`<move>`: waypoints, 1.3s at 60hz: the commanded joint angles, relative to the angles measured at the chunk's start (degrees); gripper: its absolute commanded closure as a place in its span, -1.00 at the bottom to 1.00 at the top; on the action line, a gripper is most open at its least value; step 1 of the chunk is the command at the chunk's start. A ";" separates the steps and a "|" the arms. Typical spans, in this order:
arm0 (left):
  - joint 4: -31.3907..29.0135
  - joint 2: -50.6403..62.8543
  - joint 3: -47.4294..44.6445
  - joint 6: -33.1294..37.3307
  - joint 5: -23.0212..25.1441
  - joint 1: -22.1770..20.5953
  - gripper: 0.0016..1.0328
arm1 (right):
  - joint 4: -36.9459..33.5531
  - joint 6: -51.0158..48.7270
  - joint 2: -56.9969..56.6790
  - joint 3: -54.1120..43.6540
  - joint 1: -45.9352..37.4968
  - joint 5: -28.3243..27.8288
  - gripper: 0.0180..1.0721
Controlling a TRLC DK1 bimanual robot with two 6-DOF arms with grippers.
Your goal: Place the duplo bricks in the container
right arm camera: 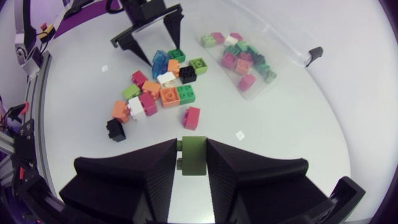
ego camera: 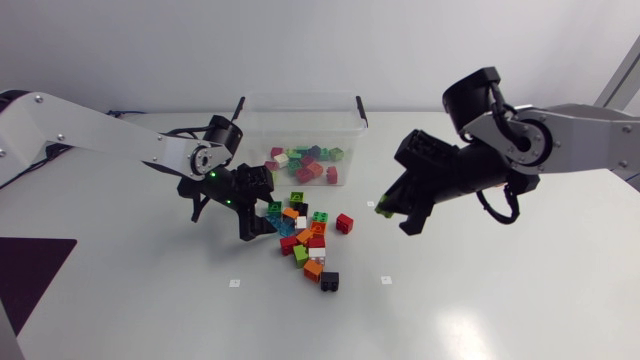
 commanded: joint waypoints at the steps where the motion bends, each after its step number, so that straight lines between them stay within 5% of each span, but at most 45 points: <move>1: 0.09 2.02 1.61 -1.01 -0.23 -1.18 -0.77 | 0.71 2.60 -0.82 3.30 -0.57 -0.47 0.65; 6: 0.09 2.64 1.79 -1.10 -0.58 -1.88 -0.77 | 2.21 4.45 -0.73 5.41 -0.66 -0.47 0.65; 26: 0.00 2.81 1.70 -1.45 -1.81 -2.41 -0.23 | 7.57 10.42 3.49 14.55 -0.66 -0.38 0.65; 78: -0.26 -4.92 -6.21 -0.39 -2.07 -0.83 -0.13 | 12.05 14.99 29.59 40.39 3.21 4.02 0.63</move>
